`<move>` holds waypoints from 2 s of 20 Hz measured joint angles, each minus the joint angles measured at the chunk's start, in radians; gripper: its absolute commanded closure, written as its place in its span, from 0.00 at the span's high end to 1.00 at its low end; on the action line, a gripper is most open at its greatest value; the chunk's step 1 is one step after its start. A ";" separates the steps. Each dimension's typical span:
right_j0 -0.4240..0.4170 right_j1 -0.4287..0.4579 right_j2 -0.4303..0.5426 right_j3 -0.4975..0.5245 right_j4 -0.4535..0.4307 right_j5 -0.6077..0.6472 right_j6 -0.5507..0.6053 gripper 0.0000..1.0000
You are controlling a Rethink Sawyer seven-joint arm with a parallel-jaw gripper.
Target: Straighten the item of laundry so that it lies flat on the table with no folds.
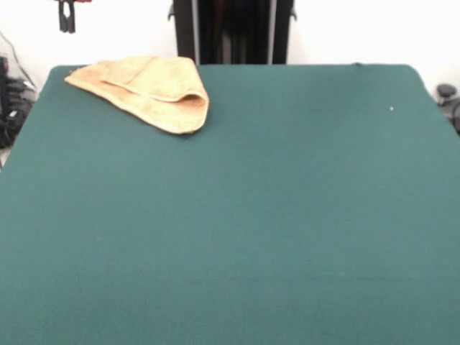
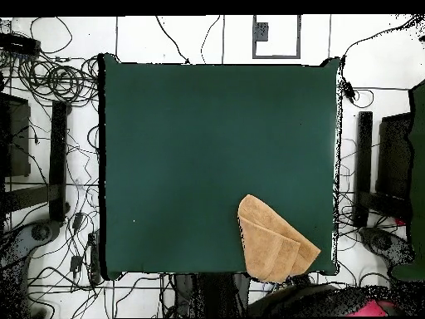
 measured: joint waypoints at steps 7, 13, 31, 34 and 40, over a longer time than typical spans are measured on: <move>0.005 0.040 0.004 -0.034 -0.022 0.000 0.000 0.00; 0.000 0.040 0.020 -0.036 -0.011 0.000 0.000 0.00; -0.019 0.039 0.077 -0.036 0.124 0.000 0.000 0.00; -0.026 0.042 0.091 -0.036 0.129 0.000 0.000 0.00; -0.032 0.053 0.093 -0.036 0.165 0.000 0.000 0.00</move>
